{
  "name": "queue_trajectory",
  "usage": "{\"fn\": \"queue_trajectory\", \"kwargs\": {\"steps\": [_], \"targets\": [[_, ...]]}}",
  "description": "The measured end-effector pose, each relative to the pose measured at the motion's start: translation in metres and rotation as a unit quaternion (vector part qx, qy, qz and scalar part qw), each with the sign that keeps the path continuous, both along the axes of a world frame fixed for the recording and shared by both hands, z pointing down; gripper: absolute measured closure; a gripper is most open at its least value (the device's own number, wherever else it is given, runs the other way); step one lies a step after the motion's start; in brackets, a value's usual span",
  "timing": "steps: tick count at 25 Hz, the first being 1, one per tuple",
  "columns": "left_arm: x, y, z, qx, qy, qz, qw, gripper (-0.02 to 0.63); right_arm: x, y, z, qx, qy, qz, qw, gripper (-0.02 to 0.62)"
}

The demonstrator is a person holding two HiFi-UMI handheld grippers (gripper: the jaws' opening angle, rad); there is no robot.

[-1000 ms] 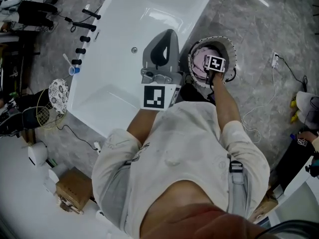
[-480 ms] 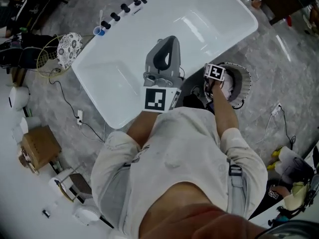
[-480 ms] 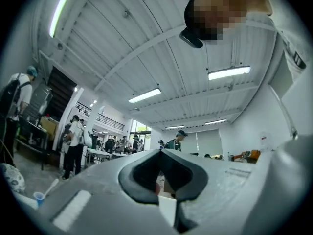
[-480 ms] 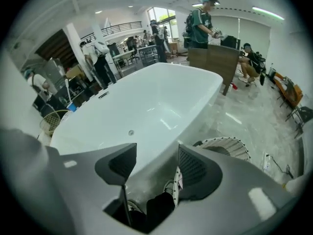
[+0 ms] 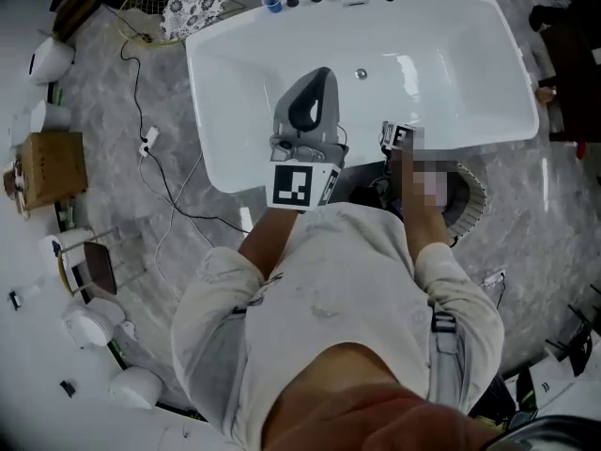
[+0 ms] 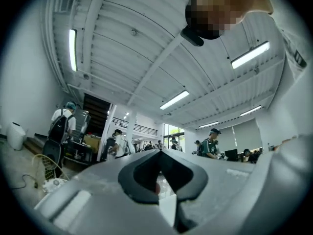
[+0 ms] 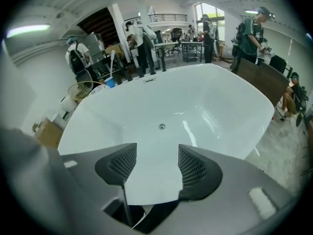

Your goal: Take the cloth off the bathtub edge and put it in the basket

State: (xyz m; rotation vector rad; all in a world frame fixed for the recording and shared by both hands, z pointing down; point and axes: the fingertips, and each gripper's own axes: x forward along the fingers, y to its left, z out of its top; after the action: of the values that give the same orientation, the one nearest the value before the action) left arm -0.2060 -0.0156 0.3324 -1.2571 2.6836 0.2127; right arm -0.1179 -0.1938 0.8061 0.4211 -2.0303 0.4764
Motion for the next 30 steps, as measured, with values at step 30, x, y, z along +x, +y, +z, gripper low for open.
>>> {"fn": "queue_trajectory", "kwargs": {"steps": [30], "targets": [[-0.036,0.223,0.003,0.008,0.0,-0.177,0.9843,0.606,-0.125,0.22,-0.046,-0.001,-0.09,-0.202,0.975,0.348]]}}
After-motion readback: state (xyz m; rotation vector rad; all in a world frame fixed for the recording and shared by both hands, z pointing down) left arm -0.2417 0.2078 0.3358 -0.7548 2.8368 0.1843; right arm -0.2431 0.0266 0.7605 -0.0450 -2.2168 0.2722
